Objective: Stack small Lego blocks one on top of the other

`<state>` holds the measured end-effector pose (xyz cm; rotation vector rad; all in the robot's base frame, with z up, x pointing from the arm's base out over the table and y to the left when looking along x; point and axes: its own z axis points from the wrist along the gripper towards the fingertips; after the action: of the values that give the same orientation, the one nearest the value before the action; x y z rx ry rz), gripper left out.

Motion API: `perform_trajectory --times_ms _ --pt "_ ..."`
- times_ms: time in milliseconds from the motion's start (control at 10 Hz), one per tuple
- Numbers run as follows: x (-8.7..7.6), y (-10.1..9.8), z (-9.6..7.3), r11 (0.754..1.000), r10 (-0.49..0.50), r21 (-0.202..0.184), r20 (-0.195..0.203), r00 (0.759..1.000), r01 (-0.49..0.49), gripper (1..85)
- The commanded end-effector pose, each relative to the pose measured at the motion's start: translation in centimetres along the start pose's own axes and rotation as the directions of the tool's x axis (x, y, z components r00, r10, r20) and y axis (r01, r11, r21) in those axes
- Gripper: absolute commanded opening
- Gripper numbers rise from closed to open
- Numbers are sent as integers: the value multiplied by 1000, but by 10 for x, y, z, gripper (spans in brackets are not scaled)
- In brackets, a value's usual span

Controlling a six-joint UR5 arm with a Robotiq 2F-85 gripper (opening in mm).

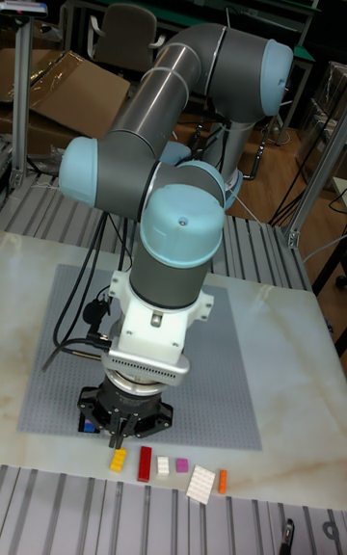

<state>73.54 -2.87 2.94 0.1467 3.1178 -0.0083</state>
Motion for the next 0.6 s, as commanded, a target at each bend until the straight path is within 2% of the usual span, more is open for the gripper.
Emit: perform_trajectory --times_ms 0,500 --pt "-1 1 -4 1000 5 -9 4 1000 -5 130" --pt "-5 -4 -7 1000 -3 -6 6 1000 3 127"
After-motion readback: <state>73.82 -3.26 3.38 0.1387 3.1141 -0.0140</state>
